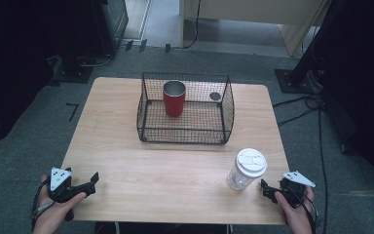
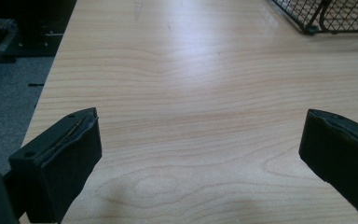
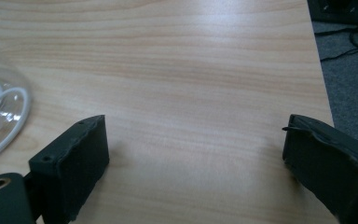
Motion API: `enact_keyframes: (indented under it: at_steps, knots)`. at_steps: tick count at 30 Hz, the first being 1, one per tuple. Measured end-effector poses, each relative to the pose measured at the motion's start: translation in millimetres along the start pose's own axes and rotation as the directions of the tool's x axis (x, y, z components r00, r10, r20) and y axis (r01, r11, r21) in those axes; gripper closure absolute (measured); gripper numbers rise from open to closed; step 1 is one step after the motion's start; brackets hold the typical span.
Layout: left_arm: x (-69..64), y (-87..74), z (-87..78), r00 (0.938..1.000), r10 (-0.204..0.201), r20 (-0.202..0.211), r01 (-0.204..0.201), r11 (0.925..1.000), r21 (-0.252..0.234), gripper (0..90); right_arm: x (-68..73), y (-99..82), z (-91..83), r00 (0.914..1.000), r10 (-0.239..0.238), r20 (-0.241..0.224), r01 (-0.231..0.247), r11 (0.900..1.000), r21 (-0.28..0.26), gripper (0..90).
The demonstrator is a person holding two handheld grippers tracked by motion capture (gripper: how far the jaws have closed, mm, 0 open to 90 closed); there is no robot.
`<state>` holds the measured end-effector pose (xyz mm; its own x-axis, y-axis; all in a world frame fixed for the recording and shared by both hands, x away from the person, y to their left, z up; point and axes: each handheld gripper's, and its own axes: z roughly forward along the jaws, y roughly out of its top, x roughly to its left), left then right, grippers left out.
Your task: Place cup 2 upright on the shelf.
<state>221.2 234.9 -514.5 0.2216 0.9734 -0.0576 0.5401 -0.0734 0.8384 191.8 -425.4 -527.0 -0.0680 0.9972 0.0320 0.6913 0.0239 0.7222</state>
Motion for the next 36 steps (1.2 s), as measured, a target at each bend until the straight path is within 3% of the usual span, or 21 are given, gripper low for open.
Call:
enact_keyframes:
  at_steps: [3, 4, 5, 9, 10, 11, 12, 13, 16, 17, 21, 24, 32, 36]
  knots:
    - [-1.9, 0.5, 1.3, 0.9999, 0.009, 0.007, -0.009, 0.9999, 0.011, 0.4, -0.2, -0.3, -5.2, 0.9992, 0.01, -0.039, -0.01, 0.9999, 0.003, 9.6]
    - [-2.5, 0.6, 2.0, 0.9999, 0.008, 0.012, -0.009, 0.9998, 0.018, 0.4, -0.1, 0.0, -12.5, 0.9961, 0.013, -0.088, -0.015, 0.9997, -0.018, 9.6]
    - [-3.6, 1.3, 3.7, 0.9999, 0.007, 0.007, -0.008, 0.9992, 0.039, 0.4, 0.6, 0.4, -16.7, 0.9944, 0.01, -0.105, -0.013, 0.9996, -0.027, 9.6]
    - [-4.7, 2.3, 6.3, 0.9999, 0.009, -0.007, -0.008, 0.9979, 0.065, 0.4, 4.7, 0.4, -28.9, 0.9891, -0.008, -0.147, 0.002, 0.9992, -0.04, 9.6]
    - [-4.8, 2.6, 7.1, 0.9998, 0.01, -0.016, -0.009, 0.9973, 0.073, 0.4, 7.2, 0.3, -32.6, 0.9876, -0.017, -0.156, 0.011, 0.9991, -0.042, 9.6]
    - [-5.0, 2.9, 8.0, 0.9997, 0.008, -0.022, -0.006, 0.9968, 0.08, 0.4, 15.5, 1.5, -40.0, 0.9841, -0.063, -0.166, 0.057, 0.9975, -0.043, 9.4]
    - [-4.8, 3.2, 8.7, 0.9997, 0.009, -0.023, -0.007, 0.996, 0.089, 0.4, 15.5, 1.5, -40.0, 0.9841, -0.063, -0.166, 0.057, 0.9975, -0.043, 9.4]
    - [-4.9, 3.7, 10.4, 0.9996, 0.003, -0.029, 0.0, 0.9946, 0.103, 0.4, 24.9, 4.8, -47.5, 0.9794, -0.102, -0.174, 0.093, 0.9939, -0.059, 9.3]
    - [-4.3, 4.6, 12.6, 0.9996, 0.004, -0.028, 0.0, 0.9917, 0.129, 0.4, 36.8, 10.8, -56.2, 0.968, -0.133, -0.213, 0.117, 0.9894, -0.087, 9.2]
    - [-3.9, 5.6, 15.6, 0.9997, 0.004, -0.024, 0.0, 0.9872, 0.16, 0.4, 40.6, 12.6, -58.7, 0.9634, -0.149, -0.223, 0.132, 0.9871, -0.09, 9.3]
    - [-6.1, 6.7, 20.0, 0.9994, 0.025, -0.024, -0.02, 0.9791, 0.202, 0.4, 56.6, 18.8, -66.5, 0.947, -0.186, -0.262, 0.161, 0.9803, -0.114, 8.9]
    - [-11.0, 7.4, 23.7, 0.9974, 0.068, -0.024, -0.06, 0.9709, 0.232, 0.0, 65.4, 24.3, -67.8, 0.9487, -0.176, -0.262, 0.148, 0.9812, -0.123, 8.7]
    - [-11.2, 7.4, 23.8, 0.9974, 0.067, -0.024, -0.06, 0.9709, 0.232, 0.0, 81.1, 40.5, -62.4, 0.9417, -0.186, -0.28, 0.149, 0.9776, -0.149, 8.7]
    - [-11.2, 7.4, 23.8, 0.9974, 0.068, -0.024, -0.06, 0.9709, 0.232, 0.0, 86.2, 48.1, -57.9, 0.9505, -0.157, -0.268, 0.117, 0.9803, -0.159, 8.8]
